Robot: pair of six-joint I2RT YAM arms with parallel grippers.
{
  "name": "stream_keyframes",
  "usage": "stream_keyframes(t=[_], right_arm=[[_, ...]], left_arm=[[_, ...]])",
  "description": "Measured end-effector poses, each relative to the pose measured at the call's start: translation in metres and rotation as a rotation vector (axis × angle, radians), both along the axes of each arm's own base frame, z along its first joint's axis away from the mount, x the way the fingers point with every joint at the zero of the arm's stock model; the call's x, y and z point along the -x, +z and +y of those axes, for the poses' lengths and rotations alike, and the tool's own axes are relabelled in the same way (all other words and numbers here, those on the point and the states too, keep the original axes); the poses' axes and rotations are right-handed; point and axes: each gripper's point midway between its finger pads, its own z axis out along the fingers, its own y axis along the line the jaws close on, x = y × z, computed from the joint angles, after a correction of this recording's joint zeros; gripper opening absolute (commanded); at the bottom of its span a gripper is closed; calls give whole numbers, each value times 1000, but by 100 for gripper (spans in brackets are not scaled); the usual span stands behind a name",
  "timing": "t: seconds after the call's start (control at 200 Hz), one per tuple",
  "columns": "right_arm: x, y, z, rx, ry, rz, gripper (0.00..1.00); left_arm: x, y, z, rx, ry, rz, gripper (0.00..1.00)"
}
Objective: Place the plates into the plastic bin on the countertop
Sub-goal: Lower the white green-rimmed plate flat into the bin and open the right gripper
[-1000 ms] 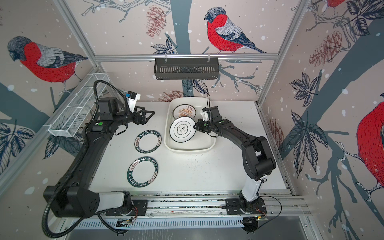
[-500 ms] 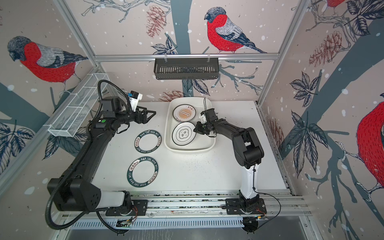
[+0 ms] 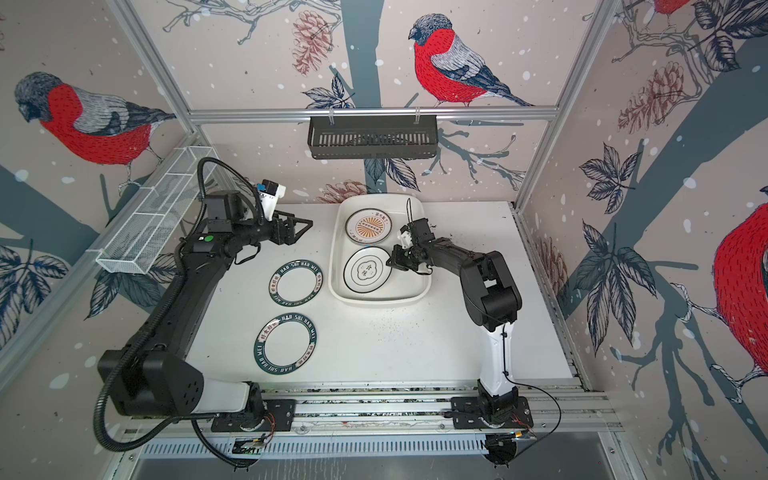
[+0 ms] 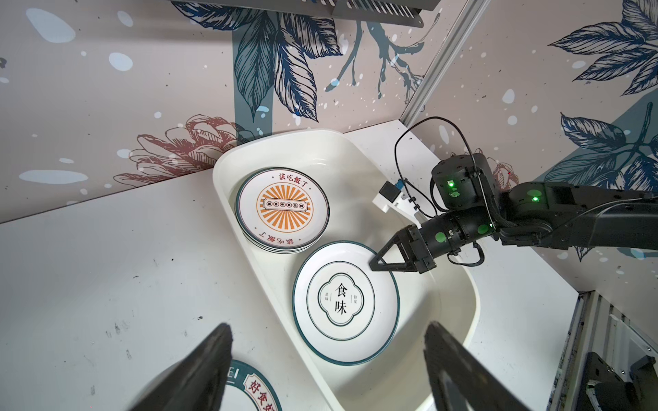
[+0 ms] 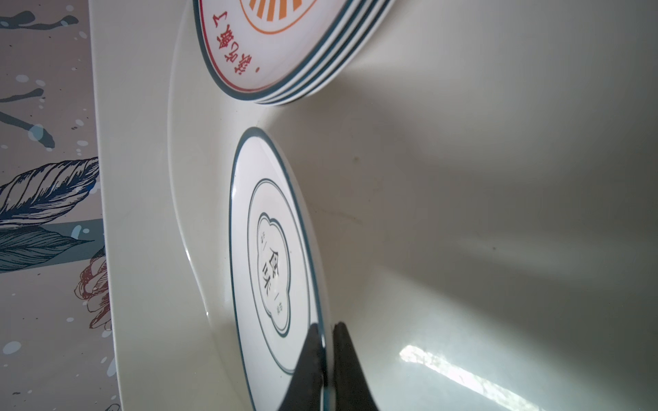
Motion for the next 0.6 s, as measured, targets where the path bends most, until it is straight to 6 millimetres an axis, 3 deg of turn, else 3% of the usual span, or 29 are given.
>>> stream_keyframes(t=[0.6], right_arm=[[8, -23, -9, 85, 48, 64, 20]], left_arm=[[-1, -1, 0, 0, 0, 4, 84]])
